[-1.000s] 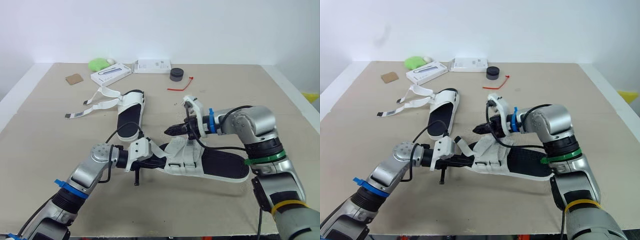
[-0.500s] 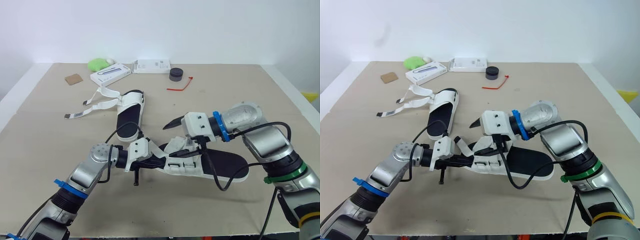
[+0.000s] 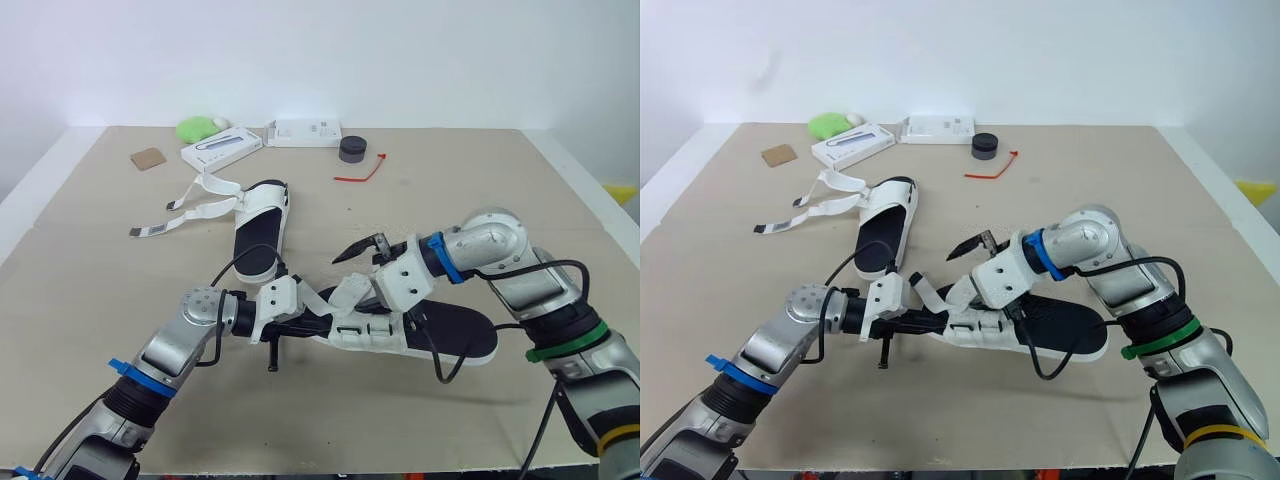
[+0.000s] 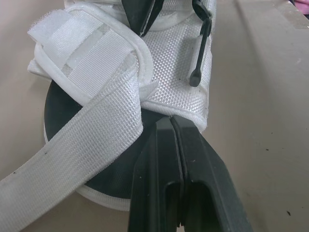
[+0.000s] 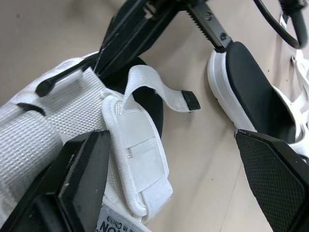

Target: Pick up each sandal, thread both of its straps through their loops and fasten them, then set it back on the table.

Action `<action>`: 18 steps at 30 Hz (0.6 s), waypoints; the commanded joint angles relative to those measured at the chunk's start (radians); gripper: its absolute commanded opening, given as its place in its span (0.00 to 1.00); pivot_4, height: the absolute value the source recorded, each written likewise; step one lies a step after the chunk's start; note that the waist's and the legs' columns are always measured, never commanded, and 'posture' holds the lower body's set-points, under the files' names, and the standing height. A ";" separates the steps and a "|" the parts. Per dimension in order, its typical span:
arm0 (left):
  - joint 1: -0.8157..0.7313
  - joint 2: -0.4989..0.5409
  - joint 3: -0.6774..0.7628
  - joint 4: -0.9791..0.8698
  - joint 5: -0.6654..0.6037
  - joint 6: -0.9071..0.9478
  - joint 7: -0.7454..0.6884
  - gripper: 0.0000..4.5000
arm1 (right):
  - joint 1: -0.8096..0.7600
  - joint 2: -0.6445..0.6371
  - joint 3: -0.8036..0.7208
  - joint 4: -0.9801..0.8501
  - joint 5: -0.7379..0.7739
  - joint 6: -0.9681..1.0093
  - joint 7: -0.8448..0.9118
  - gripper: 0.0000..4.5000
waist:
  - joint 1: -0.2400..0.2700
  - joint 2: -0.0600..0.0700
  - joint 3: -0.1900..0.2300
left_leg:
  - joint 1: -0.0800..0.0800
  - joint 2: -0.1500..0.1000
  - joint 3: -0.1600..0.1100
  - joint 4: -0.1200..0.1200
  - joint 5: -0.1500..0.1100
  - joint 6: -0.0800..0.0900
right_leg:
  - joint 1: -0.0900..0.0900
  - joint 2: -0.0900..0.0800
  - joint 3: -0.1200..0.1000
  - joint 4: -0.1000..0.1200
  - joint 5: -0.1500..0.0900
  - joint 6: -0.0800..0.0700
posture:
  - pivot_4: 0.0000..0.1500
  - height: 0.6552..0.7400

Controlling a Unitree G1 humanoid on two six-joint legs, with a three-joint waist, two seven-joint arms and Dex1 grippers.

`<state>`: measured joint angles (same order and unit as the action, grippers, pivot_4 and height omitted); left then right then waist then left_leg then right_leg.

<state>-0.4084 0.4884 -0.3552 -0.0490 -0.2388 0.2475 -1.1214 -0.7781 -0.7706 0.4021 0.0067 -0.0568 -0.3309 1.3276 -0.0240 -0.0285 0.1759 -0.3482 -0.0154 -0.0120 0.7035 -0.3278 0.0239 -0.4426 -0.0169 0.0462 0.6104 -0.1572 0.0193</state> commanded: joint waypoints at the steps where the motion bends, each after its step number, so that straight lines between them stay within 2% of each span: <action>1: 0.027 0.015 -0.025 0.039 0.034 0.031 -0.001 0.00 | 0.002 -0.013 -0.001 0.002 -0.018 -0.036 0.015 0.98 | 0.000 0.000 0.000 | 0.000 0.000 0.000 0.000 0.000 0.000 | 0.000 0.000 0.000 0.000 0.000 0.000 | 1.00 1.00; 17: 0.025 0.007 -0.024 0.047 0.034 0.033 0.007 0.00 | -0.031 0.071 0.024 0.058 -0.083 -0.072 -0.033 0.98 | 0.001 0.000 0.000 | 0.003 0.000 0.001 0.000 0.000 0.000 | 0.002 0.000 0.001 0.001 0.000 -0.001 | 1.00 1.00; 18: 0.025 0.006 -0.025 0.048 0.034 0.033 0.008 0.00 | -0.031 0.076 0.026 0.061 -0.082 -0.064 -0.032 0.93 | 0.001 0.000 0.000 | 0.004 0.000 0.001 0.000 0.000 0.000 | 0.002 0.000 0.001 0.001 0.000 -0.001 | 1.00 1.00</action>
<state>-0.4080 0.4867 -0.3545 -0.0469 -0.2387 0.2487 -1.1178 -0.7929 -0.7003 0.4274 0.0663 -0.1362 -0.3955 1.3008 -0.0235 -0.0286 0.1758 -0.3445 -0.0152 -0.0112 0.7034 -0.3278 0.0239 -0.4407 -0.0166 0.0469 0.6118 -0.1572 0.0179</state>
